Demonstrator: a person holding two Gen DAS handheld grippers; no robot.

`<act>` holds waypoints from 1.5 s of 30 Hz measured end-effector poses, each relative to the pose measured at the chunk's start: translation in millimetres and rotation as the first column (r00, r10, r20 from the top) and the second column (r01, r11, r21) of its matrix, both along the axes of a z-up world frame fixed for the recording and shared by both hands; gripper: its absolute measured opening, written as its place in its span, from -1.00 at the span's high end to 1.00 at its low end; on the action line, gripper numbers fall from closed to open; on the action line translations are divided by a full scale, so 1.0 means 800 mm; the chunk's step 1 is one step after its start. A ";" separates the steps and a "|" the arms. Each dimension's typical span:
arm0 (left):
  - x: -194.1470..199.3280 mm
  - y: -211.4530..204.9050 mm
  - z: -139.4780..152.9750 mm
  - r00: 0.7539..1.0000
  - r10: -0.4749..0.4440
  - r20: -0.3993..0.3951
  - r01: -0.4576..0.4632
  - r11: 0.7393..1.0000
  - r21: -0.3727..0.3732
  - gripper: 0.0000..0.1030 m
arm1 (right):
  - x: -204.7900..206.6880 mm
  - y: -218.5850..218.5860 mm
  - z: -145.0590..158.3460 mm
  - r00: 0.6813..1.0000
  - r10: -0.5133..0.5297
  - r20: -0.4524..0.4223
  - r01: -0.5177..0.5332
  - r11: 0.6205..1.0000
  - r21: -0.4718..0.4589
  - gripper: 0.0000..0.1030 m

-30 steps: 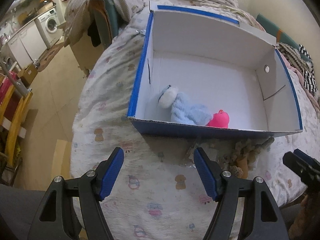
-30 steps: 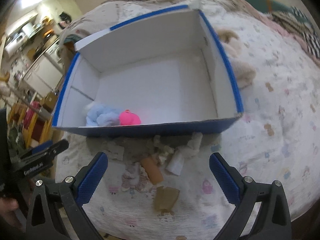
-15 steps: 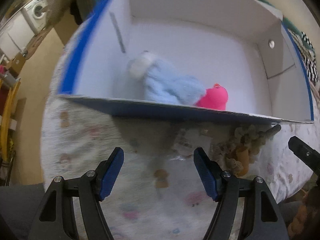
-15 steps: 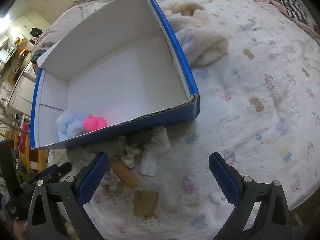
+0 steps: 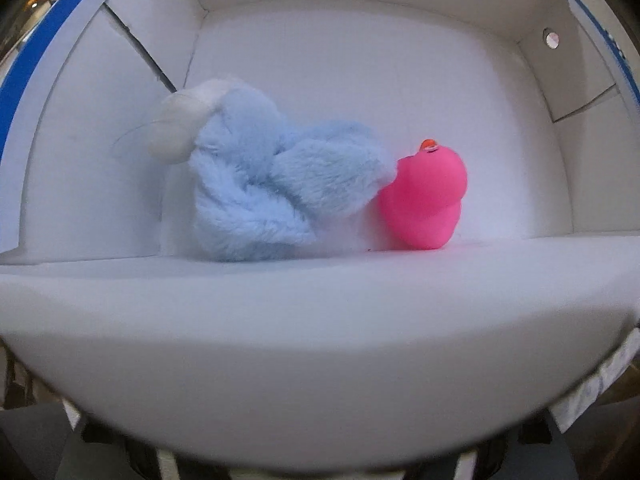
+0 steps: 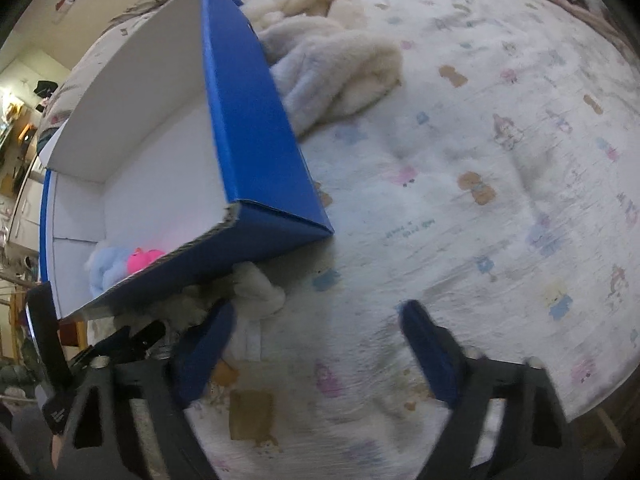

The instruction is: Organize soft objects

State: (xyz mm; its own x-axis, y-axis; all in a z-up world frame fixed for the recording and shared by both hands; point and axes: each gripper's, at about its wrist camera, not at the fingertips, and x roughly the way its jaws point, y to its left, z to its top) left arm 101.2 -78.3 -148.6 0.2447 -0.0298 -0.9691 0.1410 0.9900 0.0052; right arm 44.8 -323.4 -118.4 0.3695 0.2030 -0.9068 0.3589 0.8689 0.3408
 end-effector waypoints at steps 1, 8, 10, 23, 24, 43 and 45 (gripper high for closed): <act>0.001 0.000 0.001 1.000 0.002 -0.002 -0.002 1.000 -0.014 0.19 | 0.002 0.002 -0.002 1.000 0.006 -0.003 -0.006 1.000 0.008 -0.59; 0.007 -0.013 0.002 0.999 -0.036 -0.029 0.033 0.996 -0.081 0.60 | 0.030 0.031 -0.012 0.996 0.085 -0.007 -0.086 0.996 -0.016 0.01; 0.008 -0.009 0.004 0.999 -0.035 -0.033 0.031 0.994 -0.106 0.60 | 0.037 0.039 -0.019 0.995 0.097 -0.029 -0.097 0.995 -0.025 0.05; -0.004 0.054 0.019 1.000 0.016 -0.003 -0.017 0.992 -0.127 0.61 | 0.031 0.049 0.001 0.988 0.152 0.040 -0.149 0.986 -0.073 0.77; -0.016 0.054 0.023 1.000 0.018 0.002 -0.018 0.992 -0.123 0.61 | 0.028 0.049 0.004 0.987 0.154 0.046 -0.150 0.986 -0.076 0.77; -0.099 0.095 0.094 0.975 0.170 0.140 -0.173 0.985 0.009 0.61 | -0.024 0.075 0.070 0.957 0.224 0.186 -0.205 0.972 -0.117 0.77; -0.111 0.111 0.116 0.966 0.193 0.172 -0.198 0.980 0.013 0.61 | -0.033 0.082 0.080 0.949 0.234 0.212 -0.211 0.970 -0.123 0.77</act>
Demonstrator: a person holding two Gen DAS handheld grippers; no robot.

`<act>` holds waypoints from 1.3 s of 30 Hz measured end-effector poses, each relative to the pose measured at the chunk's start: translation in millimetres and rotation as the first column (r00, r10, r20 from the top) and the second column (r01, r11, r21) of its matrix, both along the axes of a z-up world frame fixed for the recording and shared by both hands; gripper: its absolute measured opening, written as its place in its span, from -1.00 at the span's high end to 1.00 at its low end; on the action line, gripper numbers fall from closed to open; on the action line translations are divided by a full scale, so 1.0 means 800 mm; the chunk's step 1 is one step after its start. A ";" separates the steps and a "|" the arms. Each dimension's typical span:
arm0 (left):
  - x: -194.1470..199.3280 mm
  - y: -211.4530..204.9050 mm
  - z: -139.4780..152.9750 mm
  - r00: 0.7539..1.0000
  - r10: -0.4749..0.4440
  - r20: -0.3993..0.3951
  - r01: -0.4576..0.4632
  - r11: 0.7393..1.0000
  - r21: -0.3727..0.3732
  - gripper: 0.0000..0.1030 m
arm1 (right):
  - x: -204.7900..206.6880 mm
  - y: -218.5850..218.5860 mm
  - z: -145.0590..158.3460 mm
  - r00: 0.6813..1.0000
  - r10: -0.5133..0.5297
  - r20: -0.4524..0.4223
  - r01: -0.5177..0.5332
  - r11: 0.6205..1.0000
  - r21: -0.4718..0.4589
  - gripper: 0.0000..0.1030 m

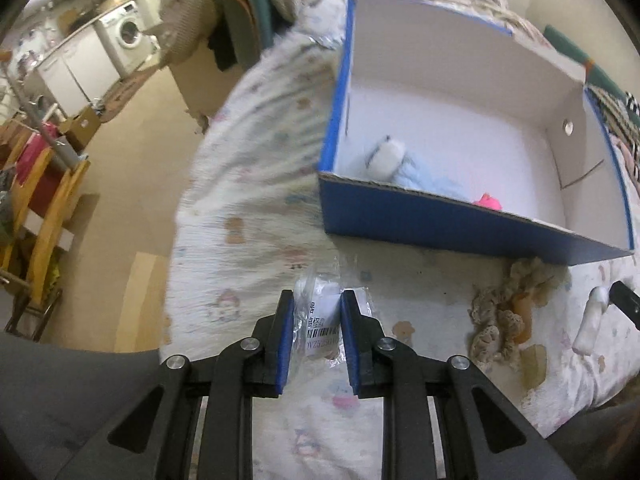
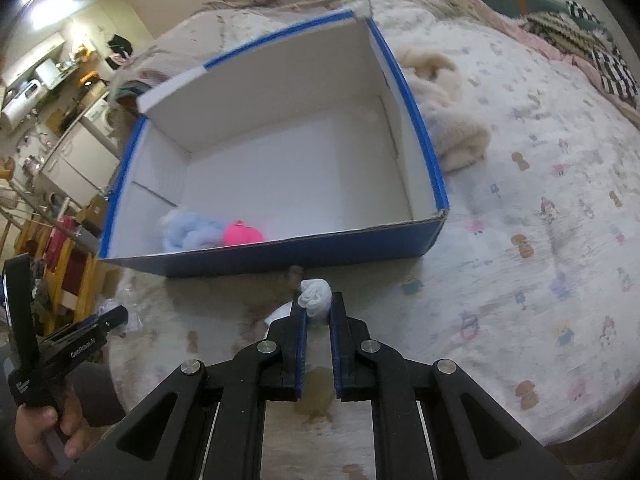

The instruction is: Organize soft objects

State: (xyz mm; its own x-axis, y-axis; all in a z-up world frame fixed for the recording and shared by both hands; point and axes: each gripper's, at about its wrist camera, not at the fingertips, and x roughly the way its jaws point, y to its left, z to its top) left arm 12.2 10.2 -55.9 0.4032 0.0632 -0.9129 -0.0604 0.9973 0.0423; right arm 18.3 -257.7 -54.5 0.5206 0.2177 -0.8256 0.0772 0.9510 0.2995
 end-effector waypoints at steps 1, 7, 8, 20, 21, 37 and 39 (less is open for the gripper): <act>-0.006 0.000 0.007 1.000 0.007 0.015 -0.007 1.000 0.000 0.61 | -0.003 0.005 0.005 1.000 0.005 0.018 -0.005 1.000 0.002 0.77; -0.033 -0.011 0.059 0.993 0.030 0.112 -0.030 1.000 -0.006 0.61 | -0.022 0.012 0.048 0.985 0.013 0.171 -0.021 0.999 0.045 0.77; -0.030 -0.006 0.064 0.992 0.031 0.126 -0.030 0.999 -0.010 0.61 | -0.023 0.013 0.054 0.981 0.012 0.194 -0.021 0.999 0.045 0.77; 0.019 -0.013 0.128 0.965 -0.013 0.263 0.015 1.000 -0.005 0.61 | 0.001 0.007 0.102 0.947 -0.012 0.320 -0.009 0.998 0.063 0.77; 0.025 -0.013 0.130 0.963 -0.017 0.267 0.019 1.000 -0.005 0.61 | 0.004 0.006 0.104 0.946 -0.014 0.324 -0.007 0.998 0.063 0.77; 0.128 -0.053 0.131 0.956 -0.089 0.280 0.084 0.996 0.029 0.61 | 0.097 0.007 0.114 0.946 0.049 0.320 -0.049 0.999 -0.006 0.77; 0.137 -0.057 0.124 0.957 -0.093 0.274 0.087 0.996 0.034 0.61 | 0.107 0.006 0.105 0.951 0.049 0.304 -0.051 0.999 -0.003 0.77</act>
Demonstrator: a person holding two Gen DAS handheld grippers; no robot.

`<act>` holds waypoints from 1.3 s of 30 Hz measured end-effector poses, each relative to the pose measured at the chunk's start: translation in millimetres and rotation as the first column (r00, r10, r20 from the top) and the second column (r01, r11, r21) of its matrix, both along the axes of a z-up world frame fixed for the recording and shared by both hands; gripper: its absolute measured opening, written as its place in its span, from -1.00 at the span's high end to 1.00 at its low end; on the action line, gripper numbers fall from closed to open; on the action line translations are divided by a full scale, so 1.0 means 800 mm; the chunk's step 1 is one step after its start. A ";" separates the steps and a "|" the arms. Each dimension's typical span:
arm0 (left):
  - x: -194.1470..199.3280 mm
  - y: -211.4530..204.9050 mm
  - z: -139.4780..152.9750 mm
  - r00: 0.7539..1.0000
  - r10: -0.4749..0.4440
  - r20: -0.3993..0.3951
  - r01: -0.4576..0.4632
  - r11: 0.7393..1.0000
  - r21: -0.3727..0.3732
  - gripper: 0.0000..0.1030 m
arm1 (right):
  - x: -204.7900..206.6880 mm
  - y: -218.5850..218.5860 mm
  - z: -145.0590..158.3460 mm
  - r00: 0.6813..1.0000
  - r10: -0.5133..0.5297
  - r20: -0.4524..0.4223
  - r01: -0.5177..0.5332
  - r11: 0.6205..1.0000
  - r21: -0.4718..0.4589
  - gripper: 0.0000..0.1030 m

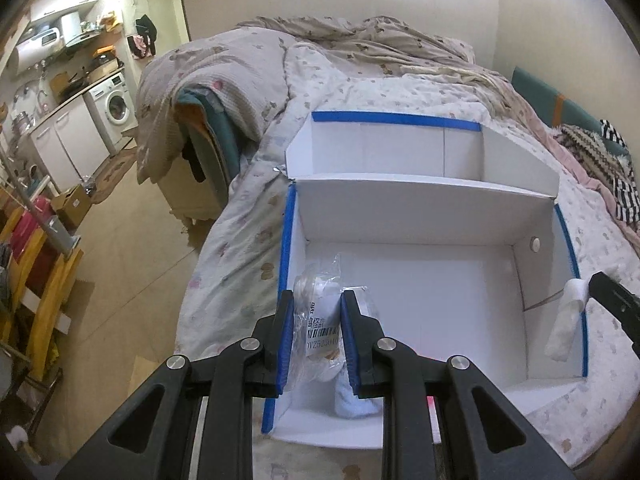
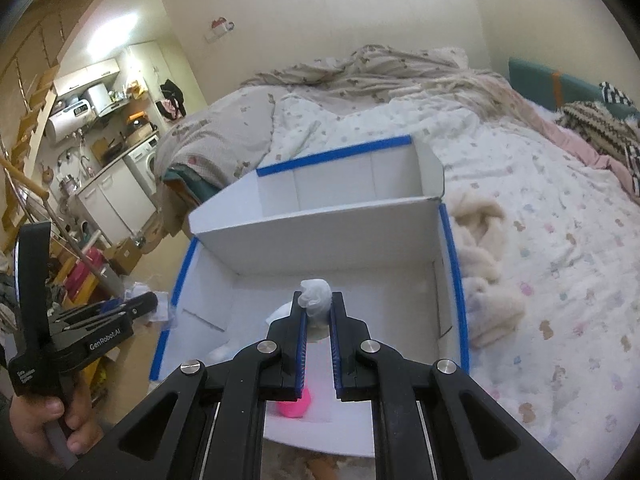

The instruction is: Organize soft objects

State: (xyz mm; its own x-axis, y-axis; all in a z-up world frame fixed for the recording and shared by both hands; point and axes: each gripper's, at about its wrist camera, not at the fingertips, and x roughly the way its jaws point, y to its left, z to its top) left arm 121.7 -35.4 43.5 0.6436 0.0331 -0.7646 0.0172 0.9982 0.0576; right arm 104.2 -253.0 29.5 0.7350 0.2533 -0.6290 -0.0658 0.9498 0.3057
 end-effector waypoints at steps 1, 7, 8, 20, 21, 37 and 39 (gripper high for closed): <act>0.005 -0.002 -0.004 1.000 -0.001 -0.002 0.001 1.000 0.004 0.61 | 0.005 0.000 -0.006 1.000 0.000 -0.014 0.000 1.000 0.004 0.77; 0.024 -0.011 -0.043 0.999 -0.033 -0.017 0.034 0.999 0.031 0.61 | 0.017 0.007 -0.040 0.996 0.012 -0.086 -0.012 1.000 -0.001 0.77; 0.028 -0.012 -0.052 0.999 -0.034 -0.033 0.035 0.999 0.027 0.61 | 0.018 0.008 -0.044 0.995 0.014 -0.097 -0.015 1.000 -0.003 0.77; 0.034 -0.024 -0.091 0.993 -0.056 -0.105 0.056 0.998 0.001 0.61 | 0.023 0.011 -0.081 0.980 0.017 -0.197 -0.029 0.998 -0.056 0.77; 0.035 -0.023 -0.092 0.992 -0.056 -0.110 0.056 0.998 -0.006 0.61 | 0.023 0.011 -0.082 0.979 0.017 -0.202 -0.030 0.998 -0.061 0.77; 0.036 -0.023 -0.099 0.991 -0.083 -0.105 0.080 0.996 -0.029 0.61 | 0.027 0.013 -0.093 0.969 0.005 -0.249 -0.027 0.996 -0.082 0.76; 0.036 -0.024 -0.099 0.991 -0.084 -0.105 0.082 0.996 -0.029 0.61 | 0.026 0.014 -0.093 0.969 0.007 -0.249 -0.028 0.996 -0.082 0.76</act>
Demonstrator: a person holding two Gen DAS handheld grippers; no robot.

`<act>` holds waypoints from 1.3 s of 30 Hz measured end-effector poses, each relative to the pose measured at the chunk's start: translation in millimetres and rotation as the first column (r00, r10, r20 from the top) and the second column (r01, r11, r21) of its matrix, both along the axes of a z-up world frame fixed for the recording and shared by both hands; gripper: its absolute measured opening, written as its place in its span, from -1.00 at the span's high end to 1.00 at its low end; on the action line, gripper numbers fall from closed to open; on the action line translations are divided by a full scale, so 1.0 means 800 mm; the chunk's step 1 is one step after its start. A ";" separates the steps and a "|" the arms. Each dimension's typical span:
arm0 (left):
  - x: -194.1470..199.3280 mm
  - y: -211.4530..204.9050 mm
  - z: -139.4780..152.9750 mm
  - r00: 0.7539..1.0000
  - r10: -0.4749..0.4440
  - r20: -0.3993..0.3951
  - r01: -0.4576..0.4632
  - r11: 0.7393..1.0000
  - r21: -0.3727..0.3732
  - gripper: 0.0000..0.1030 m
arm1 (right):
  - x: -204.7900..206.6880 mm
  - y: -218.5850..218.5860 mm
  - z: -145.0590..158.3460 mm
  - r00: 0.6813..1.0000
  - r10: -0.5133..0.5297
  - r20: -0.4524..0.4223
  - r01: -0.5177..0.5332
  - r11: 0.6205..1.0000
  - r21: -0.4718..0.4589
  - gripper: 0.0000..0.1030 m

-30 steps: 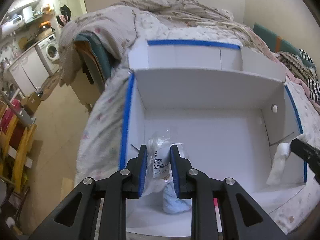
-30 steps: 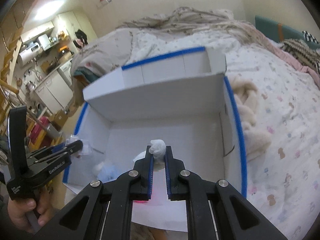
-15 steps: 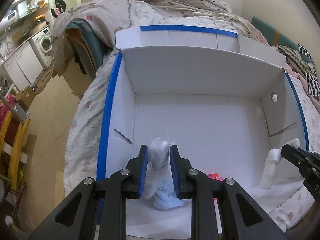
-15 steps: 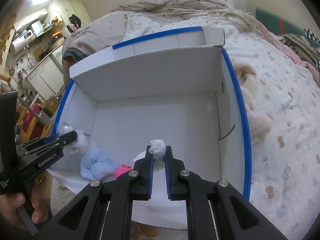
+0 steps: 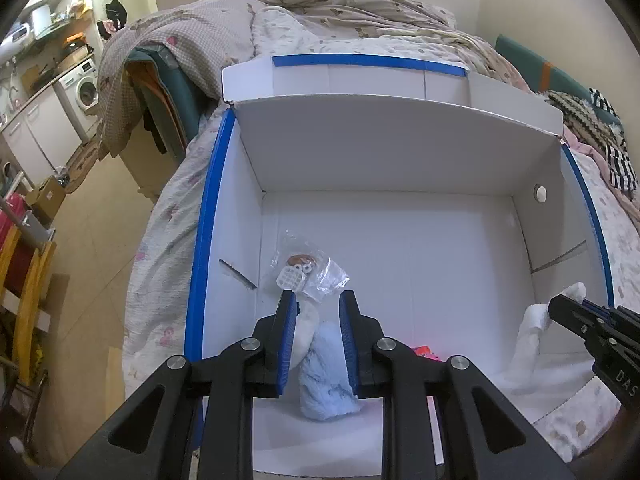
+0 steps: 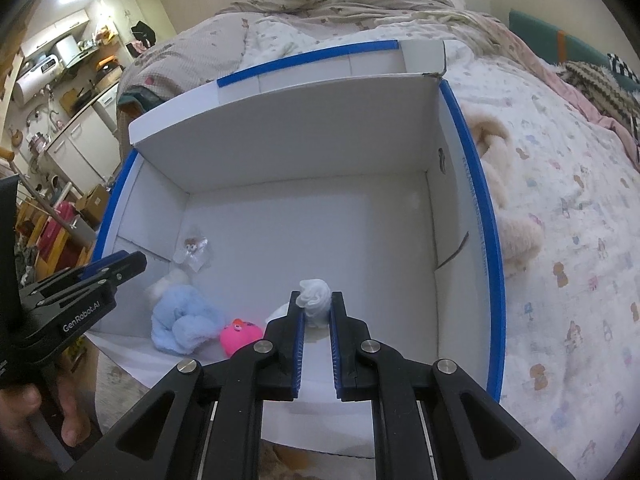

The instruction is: Organize soft objects

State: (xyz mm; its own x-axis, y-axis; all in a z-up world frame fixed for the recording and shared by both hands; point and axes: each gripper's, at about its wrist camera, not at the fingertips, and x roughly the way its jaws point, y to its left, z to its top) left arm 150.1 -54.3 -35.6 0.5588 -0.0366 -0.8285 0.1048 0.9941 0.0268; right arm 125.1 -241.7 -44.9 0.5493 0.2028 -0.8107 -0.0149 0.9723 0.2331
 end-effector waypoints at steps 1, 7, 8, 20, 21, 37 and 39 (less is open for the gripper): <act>0.000 0.000 0.000 1.000 -0.001 0.001 0.001 1.000 0.001 0.61 | 0.000 0.001 0.000 1.000 0.002 0.001 -0.001 1.000 -0.001 0.76; -0.003 -0.001 0.001 1.000 -0.003 0.008 0.003 1.000 0.002 0.61 | -0.001 0.002 -0.001 1.000 0.010 0.006 -0.010 1.000 -0.006 0.76; -0.004 -0.001 0.002 1.000 -0.003 0.009 0.003 1.000 0.002 0.61 | -0.001 0.001 -0.001 1.000 0.010 0.008 -0.010 1.000 -0.001 0.76; -0.006 0.003 0.006 1.000 0.004 0.009 -0.004 1.000 -0.007 0.58 | -0.003 -0.003 0.005 1.000 -0.011 0.025 0.010 0.999 0.031 -0.34; -0.005 0.003 0.007 1.000 0.005 0.008 -0.005 1.000 -0.012 0.58 | -0.003 -0.004 0.008 0.999 -0.020 0.036 0.018 0.999 0.034 -0.51; -0.012 0.004 0.021 0.999 0.011 0.048 -0.009 0.999 -0.031 -0.35 | -0.003 -0.007 0.013 0.998 -0.025 0.062 0.020 0.997 0.072 -1.00; -0.011 0.004 0.022 0.999 0.012 0.048 -0.011 1.000 -0.026 -0.35 | -0.002 -0.007 0.013 0.998 -0.024 0.062 0.020 0.997 0.070 -1.00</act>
State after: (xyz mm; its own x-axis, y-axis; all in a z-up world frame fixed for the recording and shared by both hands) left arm 141.0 -51.1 -18.2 0.5983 -0.0508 -0.7997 0.0924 0.9957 0.0059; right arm 123.6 -247.4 -34.6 0.6031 0.2451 -0.7590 -0.0106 0.9540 0.2996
